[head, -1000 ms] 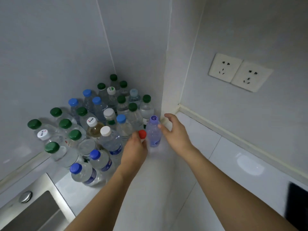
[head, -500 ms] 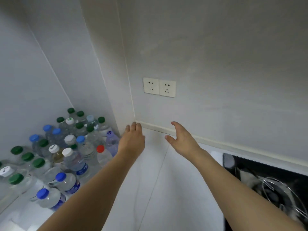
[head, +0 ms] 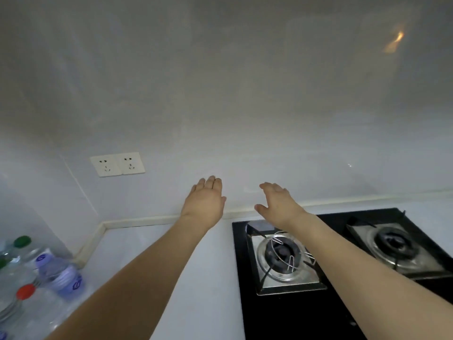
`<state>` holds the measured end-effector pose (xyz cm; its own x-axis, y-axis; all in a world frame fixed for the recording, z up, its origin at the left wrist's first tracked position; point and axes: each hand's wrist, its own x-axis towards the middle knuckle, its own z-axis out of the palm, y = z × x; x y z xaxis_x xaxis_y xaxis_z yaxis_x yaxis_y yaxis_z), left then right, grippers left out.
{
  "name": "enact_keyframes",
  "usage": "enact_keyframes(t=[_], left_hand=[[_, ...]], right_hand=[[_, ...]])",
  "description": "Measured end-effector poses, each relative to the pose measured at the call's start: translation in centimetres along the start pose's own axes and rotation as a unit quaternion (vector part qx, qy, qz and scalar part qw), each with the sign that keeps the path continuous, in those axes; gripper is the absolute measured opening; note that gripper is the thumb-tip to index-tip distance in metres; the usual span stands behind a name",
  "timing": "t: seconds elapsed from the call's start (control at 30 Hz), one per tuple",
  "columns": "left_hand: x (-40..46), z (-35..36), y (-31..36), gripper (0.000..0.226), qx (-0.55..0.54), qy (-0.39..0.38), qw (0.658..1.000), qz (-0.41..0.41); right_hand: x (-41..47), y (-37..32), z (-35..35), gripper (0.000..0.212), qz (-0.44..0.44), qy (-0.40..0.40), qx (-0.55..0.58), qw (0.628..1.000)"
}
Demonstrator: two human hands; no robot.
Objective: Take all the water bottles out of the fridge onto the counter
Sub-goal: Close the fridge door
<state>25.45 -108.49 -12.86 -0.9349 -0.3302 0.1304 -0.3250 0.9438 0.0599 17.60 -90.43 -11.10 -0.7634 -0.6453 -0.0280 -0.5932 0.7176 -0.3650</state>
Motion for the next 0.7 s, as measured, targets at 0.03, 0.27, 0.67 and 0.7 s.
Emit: enact_keyframes(t=[0.03, 0.27, 0.67, 0.7], left_hand=[[0.4, -0.1, 1.8, 0.056, -0.006, -0.004, 1.0, 0.013], [1.9, -2.1, 13.1, 0.055, -0.032, 0.011, 0.991, 0.127], [4.3, -4.7, 22.9, 0.055, -0.029, 0.013, 0.956, 0.291], [4.3, -4.6, 23.7, 0.055, -0.028, 0.014, 0.952, 0.305]], right_hand=[[-0.9, 1.5, -0.8, 0.062, 0.013, 0.008, -0.003, 1.0], [-7.7, 9.8, -5.8, 0.064, 0.1, 0.051, -0.018, 0.994], [-15.7, 15.1, -10.5, 0.064, 0.252, 0.113, -0.029, 0.961], [-16.4, 15.6, -10.7, 0.065, 0.266, 0.119, -0.029, 0.956]])
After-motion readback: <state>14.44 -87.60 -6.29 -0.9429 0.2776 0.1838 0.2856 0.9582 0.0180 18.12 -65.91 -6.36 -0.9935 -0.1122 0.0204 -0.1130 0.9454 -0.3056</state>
